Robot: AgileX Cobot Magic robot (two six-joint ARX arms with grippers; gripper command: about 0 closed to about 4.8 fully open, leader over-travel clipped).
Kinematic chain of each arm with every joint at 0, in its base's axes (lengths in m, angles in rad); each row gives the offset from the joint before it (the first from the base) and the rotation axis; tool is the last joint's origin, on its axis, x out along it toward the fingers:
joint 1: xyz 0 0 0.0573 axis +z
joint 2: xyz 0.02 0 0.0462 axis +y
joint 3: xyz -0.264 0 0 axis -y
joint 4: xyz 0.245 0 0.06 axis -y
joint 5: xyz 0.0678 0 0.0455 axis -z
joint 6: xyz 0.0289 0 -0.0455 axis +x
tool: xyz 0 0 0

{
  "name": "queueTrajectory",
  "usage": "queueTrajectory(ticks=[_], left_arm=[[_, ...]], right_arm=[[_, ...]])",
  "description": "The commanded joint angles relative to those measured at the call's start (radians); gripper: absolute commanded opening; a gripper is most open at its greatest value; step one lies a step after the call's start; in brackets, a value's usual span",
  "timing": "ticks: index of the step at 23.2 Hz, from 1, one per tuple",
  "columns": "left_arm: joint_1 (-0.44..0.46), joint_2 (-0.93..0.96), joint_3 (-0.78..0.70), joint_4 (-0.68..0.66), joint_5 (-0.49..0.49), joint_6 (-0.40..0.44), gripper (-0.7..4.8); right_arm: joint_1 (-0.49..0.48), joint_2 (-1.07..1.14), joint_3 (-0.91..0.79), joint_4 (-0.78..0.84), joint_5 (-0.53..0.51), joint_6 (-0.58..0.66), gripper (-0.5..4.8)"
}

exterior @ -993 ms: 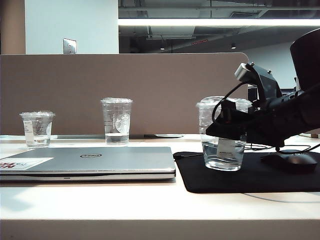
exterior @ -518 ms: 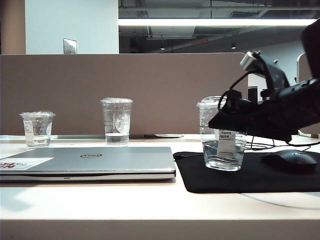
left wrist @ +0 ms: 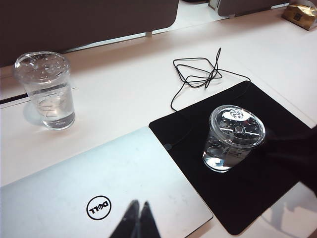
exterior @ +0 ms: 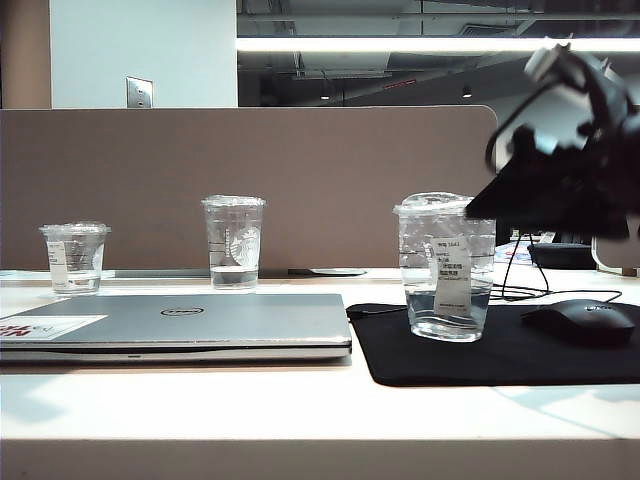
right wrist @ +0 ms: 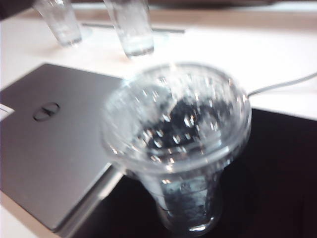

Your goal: Pick up the coffee cup on the right and place it on the right side of the laptop.

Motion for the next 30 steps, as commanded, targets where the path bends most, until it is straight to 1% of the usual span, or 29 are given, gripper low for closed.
queueTrajectory(ticks=[1,2,3,11,14,17,22,26,30], left_arm=[[0.002,-0.002,0.006,0.009,0.002,0.004,-0.05],[0.002,-0.002,0.006,0.009,0.002,0.004,-0.05],[0.002,-0.002,0.006,0.009,0.002,0.004,-0.05],[0.002,-0.002,0.006,0.009,0.002,0.004,-0.05],[0.002,-0.002,0.006,0.010,0.002,0.004,-0.05],[0.002,-0.002,0.006,0.009,0.002,0.004,-0.05],[0.002,-0.002,0.006,0.010,0.002,0.004,-0.05],[0.002,-0.002,0.006,0.010,0.003,0.004,-0.05],[0.002,-0.002,0.006,0.010,0.002,0.004,-0.05]], right_arm=[[0.000,-0.148,0.004,-0.125,0.043,-0.009,-0.05],[0.000,-0.185,0.004,-0.150,0.060,-0.009,-0.05],[0.000,-0.267,0.004,-0.204,0.091,-0.009,-0.05],[0.000,-0.566,0.004,-0.451,0.169,-0.069,-0.05],[0.000,-0.657,0.004,-0.541,0.223,-0.078,-0.05],[-0.001,-0.766,-0.012,-0.613,0.251,-0.098,-0.05],[-0.002,-0.895,-0.093,-0.613,0.290,-0.098,-0.05],[-0.011,-0.988,-0.153,-0.613,0.290,-0.098,-0.05],[-0.070,-1.109,-0.212,-0.628,0.289,-0.097,-0.05]])
